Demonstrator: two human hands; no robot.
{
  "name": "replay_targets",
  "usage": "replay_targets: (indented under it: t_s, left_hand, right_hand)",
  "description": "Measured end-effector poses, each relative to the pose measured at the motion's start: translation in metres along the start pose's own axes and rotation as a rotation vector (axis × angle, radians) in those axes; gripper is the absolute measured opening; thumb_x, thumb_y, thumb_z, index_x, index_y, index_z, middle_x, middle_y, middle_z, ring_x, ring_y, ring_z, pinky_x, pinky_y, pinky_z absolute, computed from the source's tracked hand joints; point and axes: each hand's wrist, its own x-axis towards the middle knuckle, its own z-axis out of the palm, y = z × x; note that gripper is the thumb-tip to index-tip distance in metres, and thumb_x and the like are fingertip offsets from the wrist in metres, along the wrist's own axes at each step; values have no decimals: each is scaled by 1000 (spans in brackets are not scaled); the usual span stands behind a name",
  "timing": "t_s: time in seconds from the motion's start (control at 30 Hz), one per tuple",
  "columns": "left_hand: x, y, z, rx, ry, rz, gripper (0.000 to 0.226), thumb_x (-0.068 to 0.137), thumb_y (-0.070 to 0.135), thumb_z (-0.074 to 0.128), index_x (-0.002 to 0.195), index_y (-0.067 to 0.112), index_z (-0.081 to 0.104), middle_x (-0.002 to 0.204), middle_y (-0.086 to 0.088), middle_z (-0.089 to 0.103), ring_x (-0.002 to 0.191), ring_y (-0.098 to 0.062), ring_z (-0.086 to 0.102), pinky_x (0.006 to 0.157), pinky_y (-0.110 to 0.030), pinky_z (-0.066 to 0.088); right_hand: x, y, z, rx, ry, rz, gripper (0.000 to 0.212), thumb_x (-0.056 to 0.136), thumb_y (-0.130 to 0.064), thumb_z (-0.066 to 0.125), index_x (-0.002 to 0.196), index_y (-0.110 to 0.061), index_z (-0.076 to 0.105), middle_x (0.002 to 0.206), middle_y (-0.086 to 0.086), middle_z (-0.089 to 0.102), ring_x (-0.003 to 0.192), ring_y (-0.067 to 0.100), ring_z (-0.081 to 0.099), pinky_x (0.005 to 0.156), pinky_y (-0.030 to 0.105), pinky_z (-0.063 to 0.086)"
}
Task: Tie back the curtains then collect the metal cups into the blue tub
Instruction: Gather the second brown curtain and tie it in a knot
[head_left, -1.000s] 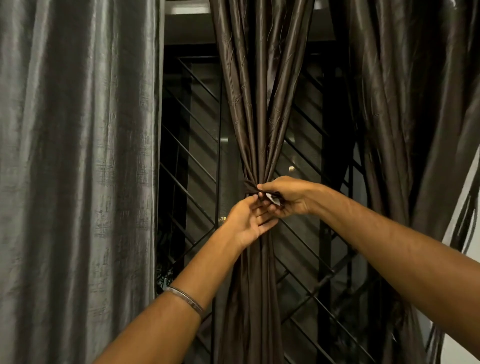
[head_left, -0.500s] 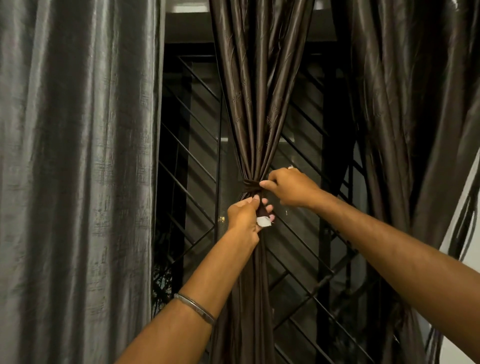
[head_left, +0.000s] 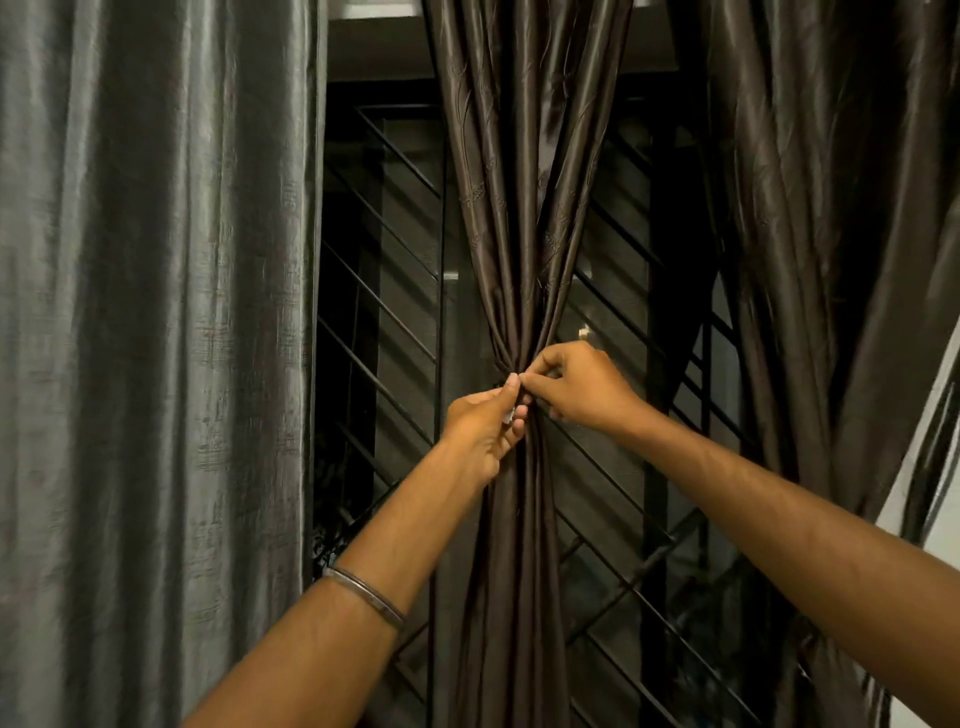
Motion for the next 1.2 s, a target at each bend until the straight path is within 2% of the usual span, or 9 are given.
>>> replay_targets:
  t_s: [0.17,0.4,0.53,0.63,0.77,0.83,0.93,1.03,1.2]
  left_hand:
    - [9,10,-6,36,-29,-40,21,91,22,68,77,6,63,49,3,56,36,-1,48,39,-10,44]
    - [11,17,-9,67,-75,-85,17,95,16,61,81,6,65,70,-3,55,36,-1,45,37,-10,41]
    - [10,17,-11,138,-77,-47,17,94,20,64,84,6,67,71,-4,58,45,-4,47,38,-11,44]
    - [9,17,-12,186,-83,-12,17,94,21,64,89,5,68,72,-4,59,53,-6,47,39,-12,45]
    - [7,15,-13,188,-85,10,30,93,17,65,115,-3,63,77,-6,60,55,-7,52,41,-12,46]
    - [7,11,-13,197,-73,26,37,92,14,66,122,-7,59,86,-11,61,58,-8,56,42,-13,48]
    - [6,6,-11,181,-53,44,26,92,12,65,112,-4,62,76,-9,62,51,-5,60,44,-13,50]
    - [6,4,-11,119,-38,44,10,93,9,63,98,1,64,74,-8,64,46,-2,61,46,-13,51]
    - [4,1,-13,12,-39,36,25,93,7,62,115,-4,62,78,-9,65,53,-6,64,51,-14,54]
  right_hand:
    - [-11,2,4,134,-65,87,1,88,-20,71,88,-19,71,75,1,70,65,8,67,46,19,50]
    - [-19,13,19,254,-82,249,11,86,-21,73,87,-10,75,76,5,71,66,9,61,54,22,47]
    - [-15,2,18,624,-173,480,13,92,-6,59,98,0,69,78,12,70,63,15,67,64,24,57]
    - [-8,1,18,853,-133,610,26,93,-21,57,103,0,68,90,17,74,76,22,72,72,31,60]
    - [-3,3,28,935,-44,700,36,83,-38,74,100,-7,69,79,8,73,63,14,71,54,24,57]
    - [-2,1,34,980,26,730,29,83,-29,75,100,-7,69,71,5,70,49,10,67,47,20,53]
    - [1,-4,42,1057,158,755,24,85,-14,70,106,-4,67,67,6,66,35,8,58,39,17,48]
    - [3,-4,48,1093,230,742,37,84,-8,68,120,1,62,65,5,64,35,7,56,35,15,42]
    - [4,2,56,1112,253,733,55,85,-11,66,138,-9,49,68,0,58,44,5,52,35,14,31]
